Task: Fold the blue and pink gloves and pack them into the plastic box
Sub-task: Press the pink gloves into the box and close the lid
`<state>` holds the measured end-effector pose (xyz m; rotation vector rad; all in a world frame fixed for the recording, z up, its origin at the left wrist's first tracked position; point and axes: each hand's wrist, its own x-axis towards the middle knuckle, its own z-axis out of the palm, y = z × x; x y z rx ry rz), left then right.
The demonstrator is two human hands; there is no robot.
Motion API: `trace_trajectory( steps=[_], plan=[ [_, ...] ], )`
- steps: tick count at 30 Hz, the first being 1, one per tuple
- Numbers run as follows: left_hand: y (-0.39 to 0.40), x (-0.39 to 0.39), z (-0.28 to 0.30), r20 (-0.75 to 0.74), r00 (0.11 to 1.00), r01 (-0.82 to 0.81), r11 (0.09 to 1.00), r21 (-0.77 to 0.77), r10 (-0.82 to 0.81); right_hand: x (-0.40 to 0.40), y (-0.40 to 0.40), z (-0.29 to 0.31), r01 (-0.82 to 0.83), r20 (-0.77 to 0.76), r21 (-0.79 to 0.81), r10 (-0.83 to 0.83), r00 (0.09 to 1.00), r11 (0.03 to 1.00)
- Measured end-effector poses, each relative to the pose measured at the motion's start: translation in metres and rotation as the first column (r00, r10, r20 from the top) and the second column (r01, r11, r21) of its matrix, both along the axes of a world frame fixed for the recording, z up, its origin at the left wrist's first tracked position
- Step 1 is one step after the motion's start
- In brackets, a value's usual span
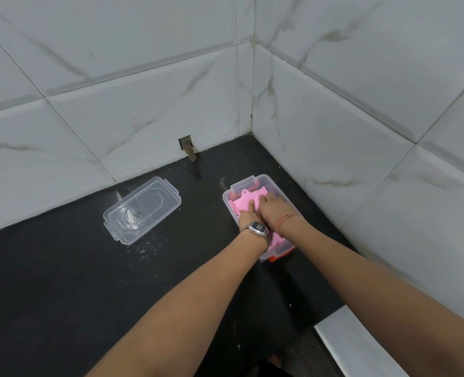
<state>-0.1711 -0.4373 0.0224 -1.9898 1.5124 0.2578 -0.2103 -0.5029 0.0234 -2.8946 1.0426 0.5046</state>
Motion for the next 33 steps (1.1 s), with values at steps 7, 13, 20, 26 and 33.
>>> trace_trajectory(
  steps=[7,13,20,26,33],
  plan=[
    [-0.004,0.0,-0.006,0.04,0.998,0.052,0.998,0.025,-0.053,0.001,-0.001,-0.006,-0.053,-0.036,-0.05,0.051,0.998,0.997],
    [-0.01,0.0,-0.013,0.085,0.995,0.043,0.996,0.079,-0.049,0.004,-0.001,-0.004,-0.048,-0.062,-0.043,0.045,0.997,0.998],
    [0.001,0.002,0.002,0.022,0.995,0.096,0.995,0.011,-0.097,-0.003,0.004,-0.004,-0.002,0.04,0.013,0.001,0.999,1.0],
    [0.028,-0.002,0.026,-0.089,0.993,0.056,0.974,-0.221,-0.077,-0.021,0.008,-0.002,-0.005,0.231,0.152,-0.031,0.973,0.988],
    [0.071,0.017,0.012,-0.138,0.931,0.255,0.872,-0.419,-0.338,-0.039,0.006,-0.001,-0.085,0.201,0.149,0.054,0.978,0.985]
  ],
)
